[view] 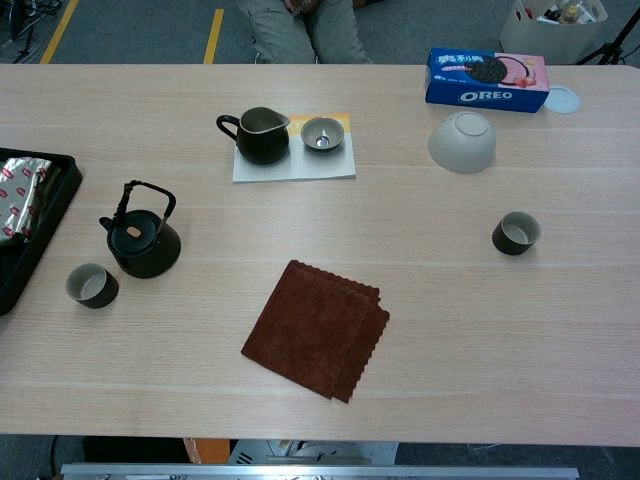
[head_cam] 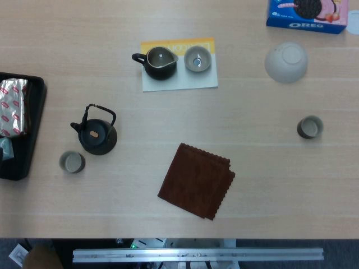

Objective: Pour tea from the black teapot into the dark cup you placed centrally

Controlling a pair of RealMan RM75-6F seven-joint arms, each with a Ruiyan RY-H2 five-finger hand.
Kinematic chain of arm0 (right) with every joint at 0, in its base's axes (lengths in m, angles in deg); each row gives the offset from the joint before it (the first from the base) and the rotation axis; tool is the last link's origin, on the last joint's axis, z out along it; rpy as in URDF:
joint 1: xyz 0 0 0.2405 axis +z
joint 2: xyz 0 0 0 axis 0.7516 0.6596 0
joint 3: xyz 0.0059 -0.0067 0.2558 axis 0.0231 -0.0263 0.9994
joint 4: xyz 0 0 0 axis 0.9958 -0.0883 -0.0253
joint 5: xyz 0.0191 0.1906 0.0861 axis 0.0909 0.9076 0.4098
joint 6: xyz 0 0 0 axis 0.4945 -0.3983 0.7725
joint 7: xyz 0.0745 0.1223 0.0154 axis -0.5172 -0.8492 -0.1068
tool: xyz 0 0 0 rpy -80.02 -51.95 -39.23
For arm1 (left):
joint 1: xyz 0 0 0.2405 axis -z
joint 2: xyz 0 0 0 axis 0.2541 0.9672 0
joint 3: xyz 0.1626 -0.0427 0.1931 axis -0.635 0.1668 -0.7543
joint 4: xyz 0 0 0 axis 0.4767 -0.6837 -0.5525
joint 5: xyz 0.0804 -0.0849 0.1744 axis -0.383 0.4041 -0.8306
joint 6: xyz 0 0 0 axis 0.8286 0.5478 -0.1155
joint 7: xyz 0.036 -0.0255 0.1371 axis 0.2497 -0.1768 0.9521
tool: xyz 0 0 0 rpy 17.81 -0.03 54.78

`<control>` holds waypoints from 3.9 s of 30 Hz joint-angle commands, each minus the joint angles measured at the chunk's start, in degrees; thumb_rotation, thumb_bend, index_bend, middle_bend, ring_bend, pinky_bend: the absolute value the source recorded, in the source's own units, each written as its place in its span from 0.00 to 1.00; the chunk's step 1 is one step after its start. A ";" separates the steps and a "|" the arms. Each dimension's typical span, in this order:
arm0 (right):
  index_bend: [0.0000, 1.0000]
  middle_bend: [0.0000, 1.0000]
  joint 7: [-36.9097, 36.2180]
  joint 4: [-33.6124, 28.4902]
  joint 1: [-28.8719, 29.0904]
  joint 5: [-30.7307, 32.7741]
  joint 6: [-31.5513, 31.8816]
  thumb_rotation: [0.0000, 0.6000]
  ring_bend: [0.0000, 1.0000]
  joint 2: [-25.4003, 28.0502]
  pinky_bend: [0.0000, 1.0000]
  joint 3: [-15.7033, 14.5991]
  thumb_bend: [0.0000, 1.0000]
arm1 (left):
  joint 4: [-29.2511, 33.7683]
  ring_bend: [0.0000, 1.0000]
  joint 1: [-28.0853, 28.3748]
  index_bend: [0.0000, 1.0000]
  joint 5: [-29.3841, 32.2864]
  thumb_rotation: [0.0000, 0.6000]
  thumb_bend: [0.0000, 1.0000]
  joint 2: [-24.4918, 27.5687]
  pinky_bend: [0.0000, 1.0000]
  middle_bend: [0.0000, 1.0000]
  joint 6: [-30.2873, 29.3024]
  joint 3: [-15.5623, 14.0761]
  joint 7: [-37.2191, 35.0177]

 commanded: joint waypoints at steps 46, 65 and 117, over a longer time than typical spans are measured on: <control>0.22 0.14 -0.40 0.57 1.49 1.50 -2.06 1.00 0.01 0.21 0.13 1.32 0.12 | -3.23 0.14 18.08 0.28 9.37 0.38 0.22 -5.75 0.04 0.30 28.16 0.56 13.87; 0.22 0.16 -2.51 2.34 1.64 2.81 -3.44 1.00 0.01 -0.10 0.13 1.37 0.12 | -12.69 0.14 23.68 0.27 22.37 0.21 0.20 -16.10 0.04 0.29 29.55 1.55 24.35; 0.22 0.16 -4.51 4.25 1.66 2.80 -4.12 1.00 0.01 -0.87 0.13 1.34 0.12 | -1.53 0.13 25.48 0.11 14.71 0.98 0.20 -16.32 0.04 0.19 25.57 -4.58 21.77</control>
